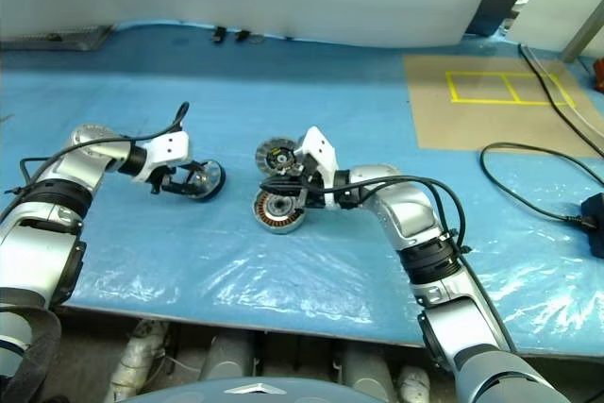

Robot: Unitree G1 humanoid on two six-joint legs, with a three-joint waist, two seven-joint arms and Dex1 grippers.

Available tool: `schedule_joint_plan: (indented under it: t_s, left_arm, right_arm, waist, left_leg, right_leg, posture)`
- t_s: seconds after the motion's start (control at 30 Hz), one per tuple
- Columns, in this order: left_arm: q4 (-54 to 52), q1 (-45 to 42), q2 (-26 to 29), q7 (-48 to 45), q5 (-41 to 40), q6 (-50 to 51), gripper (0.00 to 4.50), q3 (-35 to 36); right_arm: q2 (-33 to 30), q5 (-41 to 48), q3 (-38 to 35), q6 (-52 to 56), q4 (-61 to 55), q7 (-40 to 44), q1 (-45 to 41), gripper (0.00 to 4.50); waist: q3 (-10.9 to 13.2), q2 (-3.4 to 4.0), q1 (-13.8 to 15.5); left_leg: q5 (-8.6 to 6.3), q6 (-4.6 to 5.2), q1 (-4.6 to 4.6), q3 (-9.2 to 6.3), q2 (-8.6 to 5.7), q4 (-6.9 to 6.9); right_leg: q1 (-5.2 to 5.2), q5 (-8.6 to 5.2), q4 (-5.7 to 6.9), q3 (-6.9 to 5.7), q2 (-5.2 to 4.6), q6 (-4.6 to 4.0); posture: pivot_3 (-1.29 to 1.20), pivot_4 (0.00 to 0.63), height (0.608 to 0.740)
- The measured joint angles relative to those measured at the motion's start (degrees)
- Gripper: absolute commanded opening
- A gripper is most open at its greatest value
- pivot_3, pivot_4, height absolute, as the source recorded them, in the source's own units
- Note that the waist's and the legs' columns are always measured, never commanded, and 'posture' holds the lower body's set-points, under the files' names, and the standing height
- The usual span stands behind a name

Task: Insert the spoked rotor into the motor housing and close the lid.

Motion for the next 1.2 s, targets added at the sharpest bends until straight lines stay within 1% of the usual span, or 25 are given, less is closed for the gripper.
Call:
schedule_joint_plan:
  t_s: [0.1, 0.2, 0.27, 0.3, 0.43, 0.53, 0.67, 0.8, 0.87, 0.9, 0.97, 1.03, 1.1, 1.2]
  left_arm:
    - [-0.01, 0.00, -0.01, 0.61, 0.66, -0.90, 2.61, -0.15]
    - [0.00, 0.00, -0.11, 1.61, 1.05, -1.47, 2.02, -0.19]
    - [-0.10, -0.14, 0.01, 1.41, 0.75, -1.46, 1.46, 0.30]
    - [-0.11, -0.19, 0.13, 1.27, 0.65, -1.41, 1.30, 0.34]
    - [-0.52, 0.22, 0.08, 1.15, -0.15, -1.13, 1.30, 1.04]
    - [-3.40, 2.27, -0.59, -1.56, -4.28, 1.37, 1.30, 3.46]
    - [-14.39, 7.42, -0.20, -5.85, -12.12, 8.73, 1.30, 7.72]
    - [-30.05, 15.54, 1.21, -6.21, -19.54, 18.99, 1.30, 11.80]
    - [-41.48, 22.45, 1.47, -4.79, -23.51, 24.75, 1.30, 13.70]
    - [-45.75, 25.16, 1.44, -4.03, -25.04, 26.93, 1.30, 13.86]
    - [-53.35, 29.54, 1.01, -1.48, -27.75, 32.15, 1.30, 14.20]
    - [-59.36, 31.33, -1.40, 2.14, -31.37, 37.06, 1.30, 15.04]
    - [-63.83, 31.88, -3.97, 5.44, -33.77, 39.71, 1.30, 15.32]
    - [-66.15, 32.38, -6.20, 9.77, -34.37, 40.75, 1.30, 15.25]
  right_arm:
    - [-0.01, -0.03, 0.00, -0.11, 0.01, -0.15, 0.00, 0.00]
    - [-0.05, -0.04, 0.00, -0.41, 0.01, -0.58, 0.00, 0.00]
    - [-0.34, -0.03, -0.05, -0.43, 0.01, -0.66, 0.00, 0.00]
    - [-0.42, -0.02, -0.15, -0.44, 0.01, -0.70, -0.01, 0.00]
    - [-1.23, 0.38, -0.99, -0.27, 0.01, -0.48, -0.02, 0.00]
    - [-2.54, 2.05, -2.21, 0.80, -0.33, 0.46, 0.02, 0.00]
    - [-6.73, 2.90, -2.76, 1.09, -3.44, 2.90, 2.53, 0.00]
    - [-10.00, 2.84, -2.81, 0.21, -4.49, 5.14, 5.92, 0.00]
    - [-11.91, 1.63, -2.24, -2.89, -4.49, 6.53, 7.35, 0.00]
    - [-13.00, 0.93, -2.10, -4.04, -4.21, 7.03, 8.06, 0.00]
    - [-13.18, 0.56, -2.05, -5.06, -2.25, 7.59, 8.27, 0.00]
    - [-13.16, -0.65, -1.46, -6.71, 0.11, 7.90, 8.19, 0.00]
    - [-13.13, -2.30, 0.00, -8.82, 1.82, 8.24, 8.12, 0.00]
    - [-12.07, -2.36, 0.24, -8.49, 2.89, 8.36, 7.65, 0.00]
  waist:
    - [0.00, 0.00, -0.01]
    - [0.00, 0.00, -0.02]
    - [-0.01, 0.02, 0.04]
    - [-0.01, 0.02, 0.07]
    - [0.00, 0.02, 0.08]
    - [0.01, 0.00, 0.14]
    - [0.03, -0.04, 0.10]
    - [0.03, -0.03, -0.22]
    - [0.03, -0.01, -0.30]
    - [0.03, -0.02, -0.19]
    - [0.04, -0.01, -0.18]
    - [0.04, 0.01, -0.02]
    - [0.05, 0.01, 0.01]
    - [0.04, 0.01, -0.36]
  left_leg:
    - [0.00, 0.00, 0.01, 0.00, 0.00, -0.03]
    - [0.00, 0.00, 0.01, 0.00, 0.00, -0.02]
    - [0.00, 0.00, 0.06, 0.00, -0.02, -0.03]
    - [0.00, 0.00, 0.10, 0.01, -0.03, -0.03]
    - [0.00, 0.00, 0.08, 0.01, -0.04, -0.01]
    - [0.00, 0.00, 0.00, 0.03, -0.03, -0.03]
    - [0.00, -0.01, -0.31, 0.06, -0.02, -0.08]
    - [-0.01, -0.02, -0.72, 0.09, 0.01, -0.07]
    - [-0.01, -0.02, -0.76, 0.10, 0.00, -0.07]
    - [-0.01, -0.02, -0.75, 0.11, 0.00, -0.06]
    - [-0.01, 0.00, -0.78, 0.13, 0.02, 0.02]
    - [-0.01, 0.01, -0.78, 0.13, 0.02, 0.19]
    - [0.00, 0.02, -0.81, 0.13, 0.02, 0.38]
    - [0.00, 0.04, -0.82, 0.13, 0.04, 0.40]
  right_leg:
    - [0.00, 0.00, -0.01, 0.00, 0.00, 0.01]
    - [0.00, 0.00, -0.01, 0.00, 0.00, 0.01]
    - [0.04, -0.01, -0.01, 0.00, -0.02, 0.01]
    - [0.07, -0.01, -0.01, 0.00, -0.02, 0.02]
    - [0.07, -0.01, 0.00, 0.00, -0.04, 0.02]
    - [0.02, -0.01, -0.04, 0.00, -0.03, 0.02]
    - [-0.30, -0.01, -0.02, -0.02, -0.02, 0.02]
    - [-0.65, -0.01, 0.05, -0.03, 0.01, 0.02]
    - [-0.71, -0.01, 0.05, -0.03, -0.01, 0.01]
    - [-0.71, -0.02, 0.03, -0.05, 0.00, 0.01]
    - [-0.72, -0.02, 0.05, -0.07, 0.01, 0.00]
    - [-0.69, -0.02, 0.13, -0.08, -0.03, -0.01]
    - [-0.65, -0.01, 0.19, -0.08, -0.04, -0.01]
    - [-0.64, 0.01, 0.24, -0.06, 0.00, -0.02]
  posture:
    - [0.00, 0.150, 0.740]
    - [0.00, 0.150, 0.740]
    - [0.00, 0.150, 0.740]
    - [0.00, 0.150, 0.740]
    - [0.00, 0.150, 0.740]
    - [0.00, 0.150, 0.740]
    - [0.00, 0.150, 0.740]
    - [0.00, 0.150, 0.740]
    - [0.00, 0.150, 0.740]
    - [0.00, 0.150, 0.740]
    - [0.00, 0.150, 0.740]
    - [0.00, 0.150, 0.740]
    - [0.00, 0.150, 0.740]
    - [0.00, 0.150, 0.740]
